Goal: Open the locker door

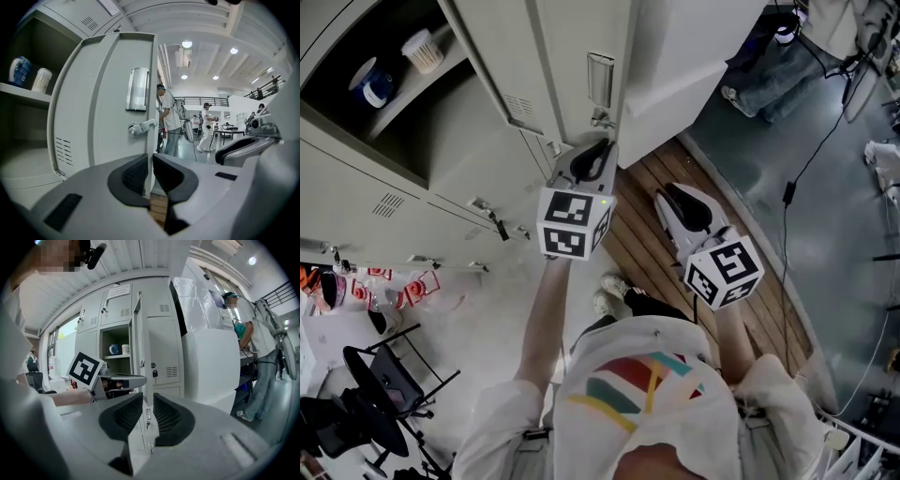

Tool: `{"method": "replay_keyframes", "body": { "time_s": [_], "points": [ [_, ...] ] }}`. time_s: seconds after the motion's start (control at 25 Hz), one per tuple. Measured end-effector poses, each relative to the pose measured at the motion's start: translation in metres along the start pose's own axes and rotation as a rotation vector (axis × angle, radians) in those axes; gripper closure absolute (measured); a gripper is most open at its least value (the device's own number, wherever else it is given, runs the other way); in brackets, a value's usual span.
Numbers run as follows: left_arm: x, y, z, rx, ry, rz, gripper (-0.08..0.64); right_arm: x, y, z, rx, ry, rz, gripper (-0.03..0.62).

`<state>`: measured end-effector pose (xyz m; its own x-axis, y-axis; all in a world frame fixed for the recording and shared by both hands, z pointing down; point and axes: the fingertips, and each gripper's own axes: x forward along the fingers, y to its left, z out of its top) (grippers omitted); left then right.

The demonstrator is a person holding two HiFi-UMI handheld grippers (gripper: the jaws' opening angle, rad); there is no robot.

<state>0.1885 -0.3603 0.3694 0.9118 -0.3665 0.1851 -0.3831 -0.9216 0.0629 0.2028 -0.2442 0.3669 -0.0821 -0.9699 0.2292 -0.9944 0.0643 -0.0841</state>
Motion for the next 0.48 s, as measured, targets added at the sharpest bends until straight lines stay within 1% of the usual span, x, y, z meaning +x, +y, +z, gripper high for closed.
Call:
{"method": "replay_keyframes", "body": {
  "time_s": [0.48],
  "points": [
    [0.0034,0.0011,-0.0002,0.002,-0.005,0.008,0.525,0.0040,0.0031,-0.0036,-0.009,0.005,0.009,0.523]
  ]
}}
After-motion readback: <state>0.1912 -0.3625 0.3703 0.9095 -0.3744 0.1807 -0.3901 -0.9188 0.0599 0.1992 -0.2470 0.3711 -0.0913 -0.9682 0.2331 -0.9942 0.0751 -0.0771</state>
